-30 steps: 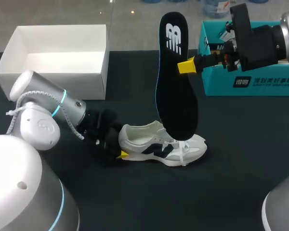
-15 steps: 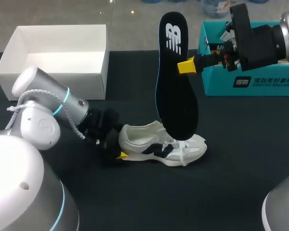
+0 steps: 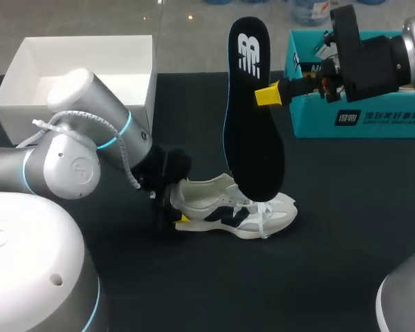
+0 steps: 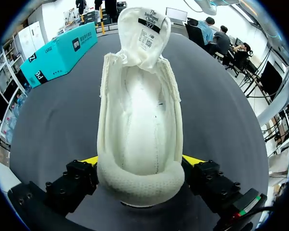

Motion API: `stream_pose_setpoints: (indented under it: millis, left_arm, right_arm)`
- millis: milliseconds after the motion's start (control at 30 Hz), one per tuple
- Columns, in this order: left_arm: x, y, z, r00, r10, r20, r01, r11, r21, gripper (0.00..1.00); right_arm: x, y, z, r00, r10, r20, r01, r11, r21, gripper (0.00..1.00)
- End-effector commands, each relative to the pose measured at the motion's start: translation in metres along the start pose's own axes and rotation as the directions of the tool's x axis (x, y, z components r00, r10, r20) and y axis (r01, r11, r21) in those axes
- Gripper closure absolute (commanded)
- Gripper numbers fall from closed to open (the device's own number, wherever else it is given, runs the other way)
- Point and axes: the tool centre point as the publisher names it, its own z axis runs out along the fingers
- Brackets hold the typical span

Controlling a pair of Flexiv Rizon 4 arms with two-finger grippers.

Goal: Take the shoe out of the shoebox, open the shoe tongue, remove and reinsert the insole, then place the shoe into the shoebox

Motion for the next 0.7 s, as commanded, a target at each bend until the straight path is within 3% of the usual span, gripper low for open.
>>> stream_pose_setpoints:
  millis: [33, 400, 533, 700]
  left_arm:
    - [-0.002, -0.004, -0.007, 1.0, -0.009, -0.01, 0.008, 0.997, -0.082, 0.0]
    - [-0.002, -0.004, -0.007, 1.0, -0.009, -0.01, 0.008, 0.997, -0.082, 0.0]
    - [-0.005, -0.007, -0.02, 1.0, -0.018, -0.024, 0.015, 0.991, -0.135, 0.0]
    - [-0.01, -0.008, -0.028, 0.997, -0.067, -0.043, 0.053, 0.964, -0.262, 0.0]
  right_arm:
    - [-0.001, 0.001, 0.003, 1.0, 0.002, 0.001, -0.002, 1.0, 0.003, 1.0]
    - [-0.001, 0.001, 0.003, 1.0, 0.002, 0.001, -0.002, 1.0, 0.003, 1.0]
    - [-0.001, 0.001, 0.003, 1.0, 0.002, 0.001, -0.002, 1.0, 0.003, 1.0]
    - [-0.001, 0.001, 0.003, 1.0, 0.002, 0.001, -0.002, 1.0, 0.003, 1.0]
